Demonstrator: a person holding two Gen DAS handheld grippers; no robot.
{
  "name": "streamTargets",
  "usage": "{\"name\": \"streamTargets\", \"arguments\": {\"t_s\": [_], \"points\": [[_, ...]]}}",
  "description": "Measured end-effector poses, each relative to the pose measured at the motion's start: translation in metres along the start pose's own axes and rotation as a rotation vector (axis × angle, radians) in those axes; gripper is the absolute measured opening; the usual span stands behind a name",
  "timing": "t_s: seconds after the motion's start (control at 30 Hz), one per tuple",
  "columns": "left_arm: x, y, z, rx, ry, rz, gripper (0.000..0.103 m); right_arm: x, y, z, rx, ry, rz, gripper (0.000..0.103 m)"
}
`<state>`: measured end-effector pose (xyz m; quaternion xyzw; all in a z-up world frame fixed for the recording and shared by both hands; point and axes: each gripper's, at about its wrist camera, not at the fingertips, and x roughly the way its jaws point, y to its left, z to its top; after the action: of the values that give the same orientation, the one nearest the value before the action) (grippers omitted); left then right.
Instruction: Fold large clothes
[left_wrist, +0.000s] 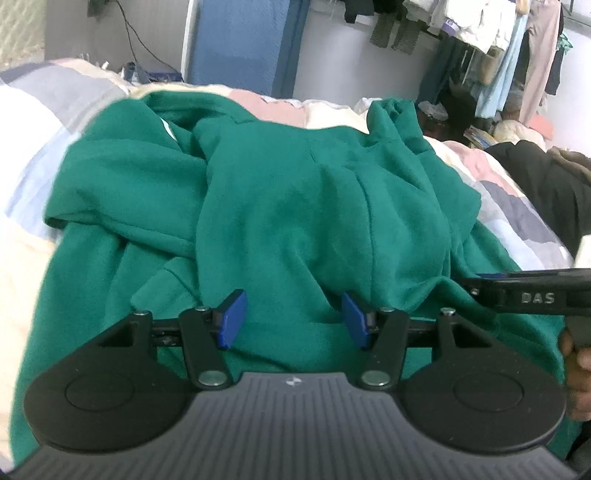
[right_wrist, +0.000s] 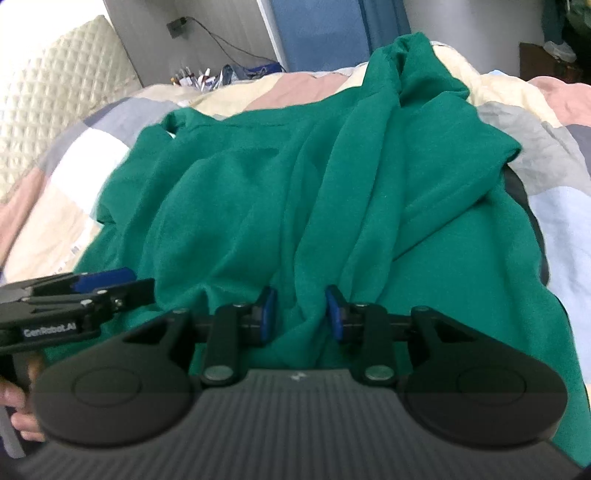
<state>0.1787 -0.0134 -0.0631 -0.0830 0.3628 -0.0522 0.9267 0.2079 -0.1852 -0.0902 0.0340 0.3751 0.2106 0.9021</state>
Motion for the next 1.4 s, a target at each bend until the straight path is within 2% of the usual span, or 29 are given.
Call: {"name": "streamTargets", "arguments": {"t_s": [0.1,0.3,0.47,0.6,0.67,0.7,0.73,0.8,0.93,1.17,1.2,1.27,1.4], "points": [[-0.017,-0.002,-0.002,-0.014,-0.010,0.009,0.063,-0.021,-0.002,-0.007,0.002,0.013,-0.042,0.036],[-0.054,-0.004,-0.012,-0.011,-0.007,0.027,0.063,-0.068,-0.015,-0.011,0.060,-0.003,-0.047,0.036],[-0.078,0.008,-0.020,-0.035,0.047,0.032,0.063,-0.115,-0.035,-0.012,0.074,0.014,-0.020,0.038],[-0.095,0.034,-0.019,-0.098,0.116,0.054,0.064,-0.145,-0.060,-0.014,0.113,0.050,0.008,0.059],[-0.103,0.053,-0.015,-0.169,0.163,0.084,0.068,-0.159,-0.073,-0.014,0.143,0.053,0.018,0.072],[-0.107,0.065,-0.013,-0.216,0.184,0.082,0.068,-0.164,-0.078,-0.015,0.149,0.054,0.020,0.083],[-0.110,0.076,-0.013,-0.263,0.198,0.079,0.069,-0.167,-0.083,-0.017,0.153,0.058,0.018,0.085],[-0.115,0.100,-0.015,-0.352,0.223,0.092,0.069,-0.168,-0.094,-0.022,0.145,0.086,0.017,0.085],[-0.118,0.135,-0.021,-0.461,0.264,0.107,0.068,-0.157,-0.115,-0.039,0.150,0.153,0.041,0.085],[-0.109,0.166,-0.036,-0.615,0.307,0.115,0.068,-0.119,-0.144,-0.059,0.224,0.265,0.140,0.085],[-0.106,0.170,-0.039,-0.639,0.321,0.111,0.068,-0.114,-0.146,-0.059,0.227,0.273,0.132,0.085],[-0.101,0.173,-0.041,-0.668,0.342,0.098,0.068,-0.109,-0.146,-0.057,0.224,0.286,0.115,0.085],[-0.097,0.169,-0.044,-0.675,0.345,0.054,0.068,-0.100,-0.140,-0.052,0.203,0.312,0.183,0.085]]}}
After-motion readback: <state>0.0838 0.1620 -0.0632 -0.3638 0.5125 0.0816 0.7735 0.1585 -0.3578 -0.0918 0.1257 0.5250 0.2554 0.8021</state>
